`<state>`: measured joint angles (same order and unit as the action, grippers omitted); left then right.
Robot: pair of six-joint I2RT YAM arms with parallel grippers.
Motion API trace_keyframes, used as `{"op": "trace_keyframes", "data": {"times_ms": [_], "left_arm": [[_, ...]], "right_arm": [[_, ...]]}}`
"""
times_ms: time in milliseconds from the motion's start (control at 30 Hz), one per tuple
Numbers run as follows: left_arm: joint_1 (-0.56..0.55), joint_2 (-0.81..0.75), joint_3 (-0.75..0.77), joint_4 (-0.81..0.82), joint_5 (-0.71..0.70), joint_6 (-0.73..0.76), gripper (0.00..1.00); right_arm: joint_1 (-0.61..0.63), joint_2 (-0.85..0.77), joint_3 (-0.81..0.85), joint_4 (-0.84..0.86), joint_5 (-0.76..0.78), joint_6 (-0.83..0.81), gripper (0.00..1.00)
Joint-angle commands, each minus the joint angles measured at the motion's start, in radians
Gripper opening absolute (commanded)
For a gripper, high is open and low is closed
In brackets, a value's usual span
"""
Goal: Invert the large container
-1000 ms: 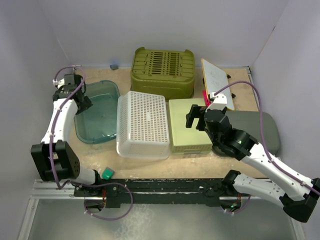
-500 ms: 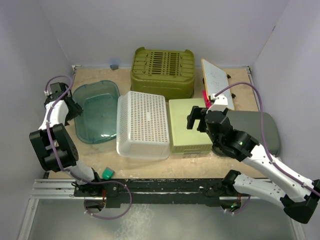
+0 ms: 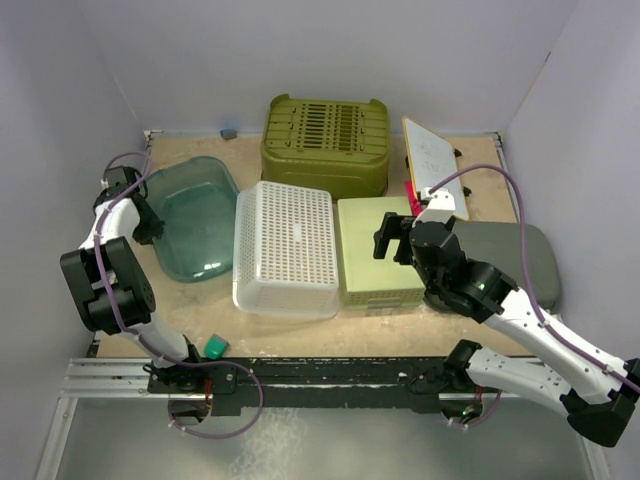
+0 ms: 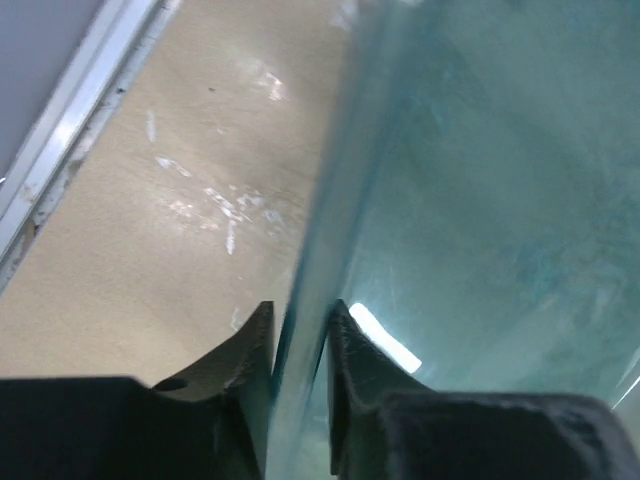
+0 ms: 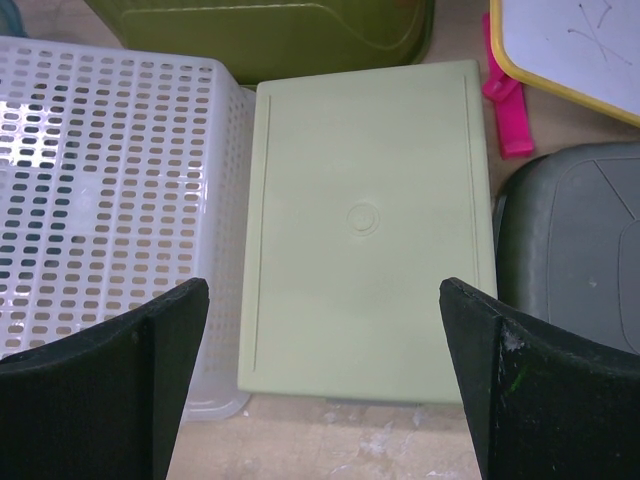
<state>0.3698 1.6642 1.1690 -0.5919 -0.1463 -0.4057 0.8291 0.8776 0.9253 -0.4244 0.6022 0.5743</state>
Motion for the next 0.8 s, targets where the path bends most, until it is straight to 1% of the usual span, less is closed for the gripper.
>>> {"op": "trace_keyframes", "data": {"times_ms": [0,33,67,333,533,700,733,767], "left_arm": [[-0.001,-0.026,0.063,0.012,0.015,0.005,0.03],[-0.002,-0.029,0.081,-0.001,0.012,0.008,0.00],[-0.004,-0.034,0.100,-0.019,-0.002,0.013,0.00],[-0.141,-0.084,0.378,-0.214,-0.311,0.085,0.00],[-0.226,-0.084,0.564,-0.330,-0.525,0.137,0.00],[-0.283,-0.094,0.646,-0.360,-0.663,0.177,0.00],[-0.307,-0.096,0.649,-0.361,-0.685,0.191,0.00],[-0.345,-0.097,0.650,-0.364,-0.747,0.203,0.00]], "right_arm": [[0.001,-0.003,0.009,0.005,0.019,0.005,0.99],[0.001,-0.002,0.011,0.008,0.025,0.002,0.99],[0.002,-0.002,0.013,0.009,0.026,0.002,0.99],[0.002,0.011,0.012,0.019,0.017,0.006,0.99],[0.002,0.007,0.009,0.019,0.014,0.010,0.99],[0.001,0.011,0.009,0.017,0.016,0.008,0.99],[0.002,0.011,0.010,0.017,0.015,0.008,0.99],[0.001,0.012,0.010,0.019,0.016,0.009,0.99]]}}
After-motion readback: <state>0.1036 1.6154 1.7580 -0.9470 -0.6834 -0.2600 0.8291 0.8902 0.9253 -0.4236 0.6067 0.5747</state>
